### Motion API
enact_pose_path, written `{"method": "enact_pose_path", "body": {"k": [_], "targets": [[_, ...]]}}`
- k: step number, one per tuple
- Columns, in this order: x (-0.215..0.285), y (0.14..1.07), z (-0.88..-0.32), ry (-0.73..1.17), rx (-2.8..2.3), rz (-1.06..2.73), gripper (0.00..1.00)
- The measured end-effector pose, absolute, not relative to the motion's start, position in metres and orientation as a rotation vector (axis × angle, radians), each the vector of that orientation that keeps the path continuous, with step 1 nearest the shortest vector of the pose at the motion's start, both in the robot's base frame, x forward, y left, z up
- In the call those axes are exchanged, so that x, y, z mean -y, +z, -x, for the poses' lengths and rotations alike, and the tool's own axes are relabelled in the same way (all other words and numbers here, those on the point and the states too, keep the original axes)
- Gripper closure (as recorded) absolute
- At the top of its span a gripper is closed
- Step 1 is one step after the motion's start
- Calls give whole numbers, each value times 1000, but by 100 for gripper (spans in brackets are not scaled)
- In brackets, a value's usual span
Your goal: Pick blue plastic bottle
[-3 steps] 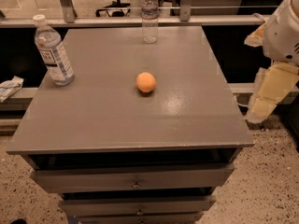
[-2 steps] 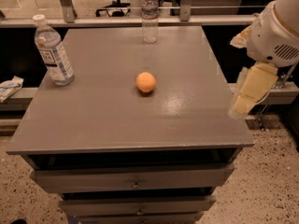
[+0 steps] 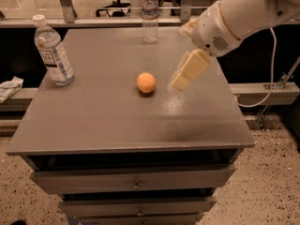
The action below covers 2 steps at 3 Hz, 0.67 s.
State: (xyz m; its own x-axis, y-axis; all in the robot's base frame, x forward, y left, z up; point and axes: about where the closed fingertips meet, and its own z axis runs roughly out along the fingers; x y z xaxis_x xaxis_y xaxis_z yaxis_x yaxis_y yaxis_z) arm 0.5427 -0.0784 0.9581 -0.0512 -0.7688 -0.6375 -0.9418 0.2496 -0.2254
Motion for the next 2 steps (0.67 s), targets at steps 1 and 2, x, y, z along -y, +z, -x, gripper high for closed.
{"method": "enact_pose_path", "body": {"k": [1, 2], "targets": [[69, 959, -549, 357, -1834, 1544, 0], [67, 960, -549, 364, -1828, 1543, 0]]}}
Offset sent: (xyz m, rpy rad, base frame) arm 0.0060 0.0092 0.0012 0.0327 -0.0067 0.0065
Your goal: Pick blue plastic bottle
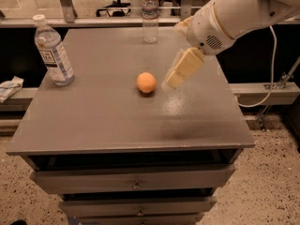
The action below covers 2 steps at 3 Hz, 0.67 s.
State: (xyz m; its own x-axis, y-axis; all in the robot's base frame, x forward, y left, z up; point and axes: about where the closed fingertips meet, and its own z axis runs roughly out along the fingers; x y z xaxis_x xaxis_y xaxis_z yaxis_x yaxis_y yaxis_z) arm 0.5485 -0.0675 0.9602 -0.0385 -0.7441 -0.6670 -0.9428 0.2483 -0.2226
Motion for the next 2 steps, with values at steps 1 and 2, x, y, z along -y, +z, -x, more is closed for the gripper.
{"method": "enact_pose_path", "body": {"k": [1, 2], "targets": [[5, 964, -574, 454, -1698, 1539, 0], [-38, 964, -596, 513, -1614, 1524, 0]]}}
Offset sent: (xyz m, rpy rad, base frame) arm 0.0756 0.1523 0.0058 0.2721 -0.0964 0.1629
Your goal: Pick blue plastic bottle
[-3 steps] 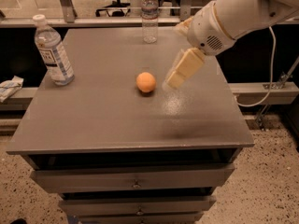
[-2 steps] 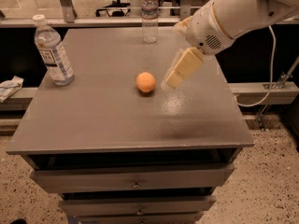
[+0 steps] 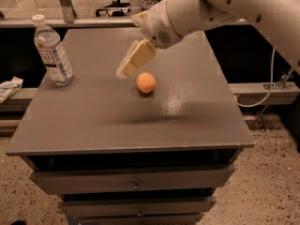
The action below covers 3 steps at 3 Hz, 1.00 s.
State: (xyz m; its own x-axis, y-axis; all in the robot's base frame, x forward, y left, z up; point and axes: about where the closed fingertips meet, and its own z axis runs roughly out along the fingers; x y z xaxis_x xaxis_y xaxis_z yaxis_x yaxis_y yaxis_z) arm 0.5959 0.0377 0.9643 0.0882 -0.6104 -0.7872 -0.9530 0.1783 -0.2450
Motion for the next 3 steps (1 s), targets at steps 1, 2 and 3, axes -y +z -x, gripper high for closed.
{"method": "enact_pose_path", "body": {"k": [1, 2, 3], "targets": [[-101, 956, -617, 625, -1528, 1484, 0], [-146, 940, -633, 692, -1500, 1433, 0], [-181, 925, -656, 743, -1493, 1361, 0]]}}
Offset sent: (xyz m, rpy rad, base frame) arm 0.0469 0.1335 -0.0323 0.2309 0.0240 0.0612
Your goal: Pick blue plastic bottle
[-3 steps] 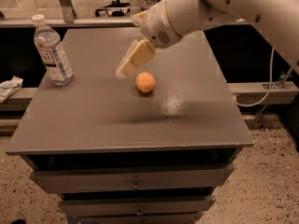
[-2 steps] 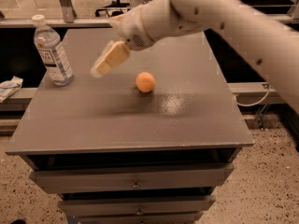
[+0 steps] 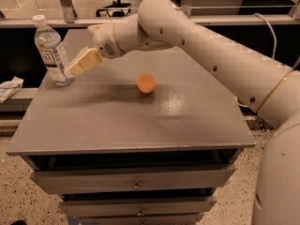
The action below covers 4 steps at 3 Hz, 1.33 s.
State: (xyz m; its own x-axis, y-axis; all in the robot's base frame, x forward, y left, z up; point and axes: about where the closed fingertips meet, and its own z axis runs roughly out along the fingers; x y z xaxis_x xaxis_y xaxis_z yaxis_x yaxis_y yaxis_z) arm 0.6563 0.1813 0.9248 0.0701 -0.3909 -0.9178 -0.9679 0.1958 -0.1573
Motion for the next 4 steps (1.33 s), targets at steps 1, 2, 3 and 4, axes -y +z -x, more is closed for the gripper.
{"method": "enact_pose_path", "body": {"k": [1, 2, 3, 4], "targets": [[-205, 919, -667, 790, -1481, 1327, 0], [-229, 918, -672, 846, -1458, 1295, 0], [-250, 916, -674, 890, -1444, 1272, 0], [-266, 907, -672, 920, -1433, 1252, 26]]}}
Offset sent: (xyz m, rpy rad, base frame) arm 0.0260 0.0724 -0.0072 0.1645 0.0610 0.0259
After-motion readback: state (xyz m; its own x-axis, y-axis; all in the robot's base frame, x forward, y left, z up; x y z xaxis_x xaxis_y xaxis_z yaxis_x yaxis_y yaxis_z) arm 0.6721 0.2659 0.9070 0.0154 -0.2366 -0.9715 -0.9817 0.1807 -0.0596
